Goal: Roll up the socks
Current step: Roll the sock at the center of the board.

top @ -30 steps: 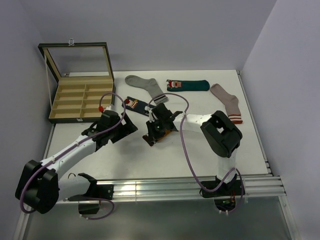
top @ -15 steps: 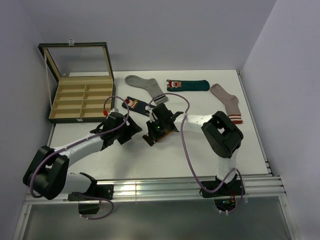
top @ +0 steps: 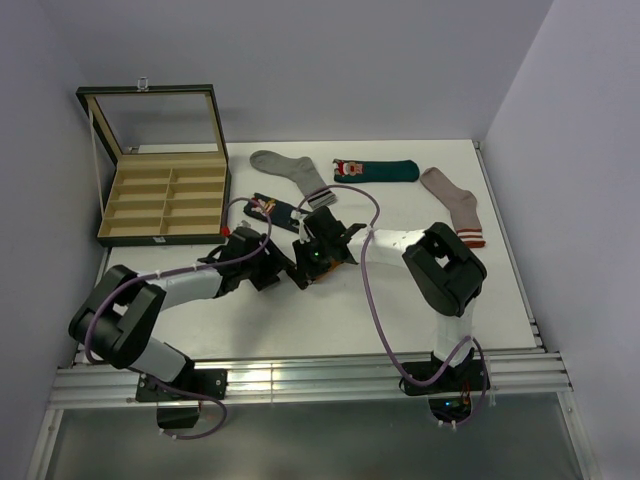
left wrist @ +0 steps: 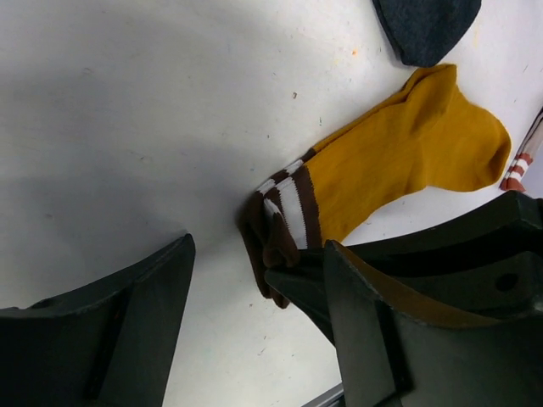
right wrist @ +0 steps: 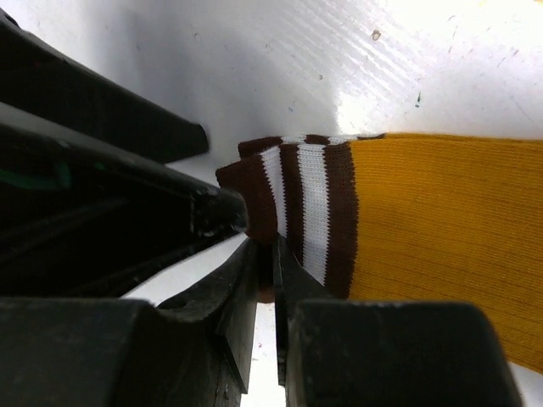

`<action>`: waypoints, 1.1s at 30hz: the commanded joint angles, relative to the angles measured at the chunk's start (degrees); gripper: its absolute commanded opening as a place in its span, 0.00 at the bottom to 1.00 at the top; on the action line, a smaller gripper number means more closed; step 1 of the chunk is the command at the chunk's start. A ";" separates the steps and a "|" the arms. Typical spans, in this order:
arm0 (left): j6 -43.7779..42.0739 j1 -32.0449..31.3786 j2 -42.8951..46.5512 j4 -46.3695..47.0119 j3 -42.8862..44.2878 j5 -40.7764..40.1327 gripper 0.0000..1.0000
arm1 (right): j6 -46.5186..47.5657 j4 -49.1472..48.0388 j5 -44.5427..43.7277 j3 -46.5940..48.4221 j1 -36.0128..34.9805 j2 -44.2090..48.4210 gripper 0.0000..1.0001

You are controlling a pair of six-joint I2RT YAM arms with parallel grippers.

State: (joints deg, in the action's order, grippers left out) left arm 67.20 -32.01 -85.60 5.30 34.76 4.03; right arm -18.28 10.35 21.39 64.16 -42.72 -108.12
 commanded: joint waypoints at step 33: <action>-0.05 -1.92 -6.86 -3.27 3.47 -2.62 0.00 | 1.14 -4.37 -10.48 -4.22 -2.81 10.11 0.40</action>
State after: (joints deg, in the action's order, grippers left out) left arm 68.40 -33.63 -93.23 8.21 38.39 4.19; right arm -18.11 9.15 15.49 61.01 -44.64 -103.70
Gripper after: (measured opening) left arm 0.038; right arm 0.387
